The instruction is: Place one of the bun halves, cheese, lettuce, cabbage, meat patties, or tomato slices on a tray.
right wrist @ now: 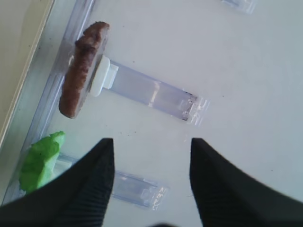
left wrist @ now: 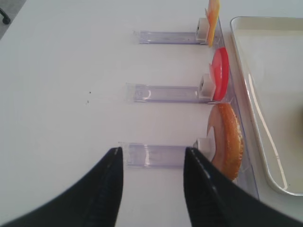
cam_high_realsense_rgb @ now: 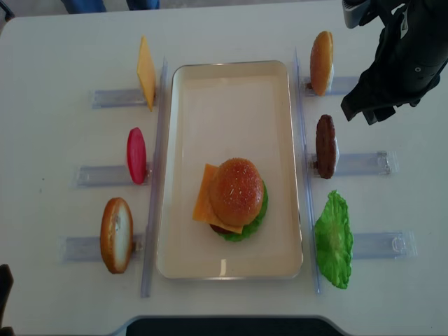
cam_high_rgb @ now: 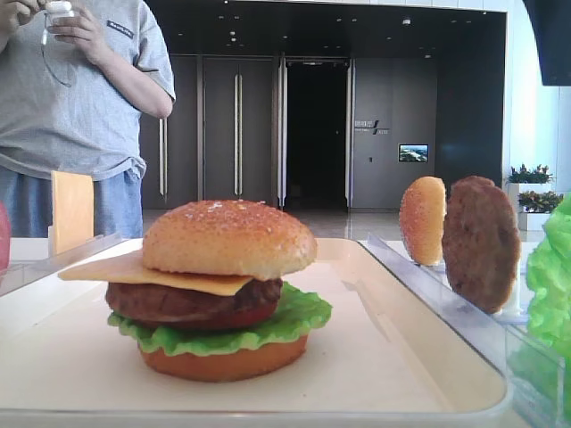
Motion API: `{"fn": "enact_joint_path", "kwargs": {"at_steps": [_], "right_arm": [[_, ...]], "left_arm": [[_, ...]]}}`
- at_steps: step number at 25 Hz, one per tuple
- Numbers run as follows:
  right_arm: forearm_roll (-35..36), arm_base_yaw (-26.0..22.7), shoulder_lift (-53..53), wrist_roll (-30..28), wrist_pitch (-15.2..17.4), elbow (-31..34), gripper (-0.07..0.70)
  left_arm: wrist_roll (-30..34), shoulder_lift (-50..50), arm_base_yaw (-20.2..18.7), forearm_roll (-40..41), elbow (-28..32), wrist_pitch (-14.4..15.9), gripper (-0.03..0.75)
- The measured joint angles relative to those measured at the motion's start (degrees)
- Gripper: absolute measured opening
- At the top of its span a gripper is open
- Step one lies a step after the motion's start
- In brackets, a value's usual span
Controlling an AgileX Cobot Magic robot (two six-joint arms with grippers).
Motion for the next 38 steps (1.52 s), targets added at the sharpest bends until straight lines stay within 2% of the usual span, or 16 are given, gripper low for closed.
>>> {"fn": "enact_joint_path", "kwargs": {"at_steps": [4, 12, 15, 28, 38], "right_arm": [[3.5, -4.3, 0.0, -0.3, 0.0, 0.0, 0.377], [5.2, -25.3, 0.0, -1.3, 0.0, 0.0, 0.377], [5.7, -30.4, 0.0, -1.3, 0.0, 0.0, 0.377], [7.1, -31.5, -1.3, -1.4, 0.1, 0.0, 0.377], [8.5, -31.5, -18.3, -1.4, 0.1, 0.0, 0.363]], "left_arm": [[0.0, 0.0, 0.0, 0.0, 0.0, 0.0, 0.327], [0.0, 0.0, 0.0, 0.0, 0.0, 0.0, 0.327], [0.0, 0.0, 0.0, 0.0, 0.0, 0.0, 0.327], [0.0, 0.0, 0.0, 0.0, 0.0, 0.0, 0.327], [0.0, 0.0, 0.0, 0.0, 0.0, 0.0, 0.327]]}}
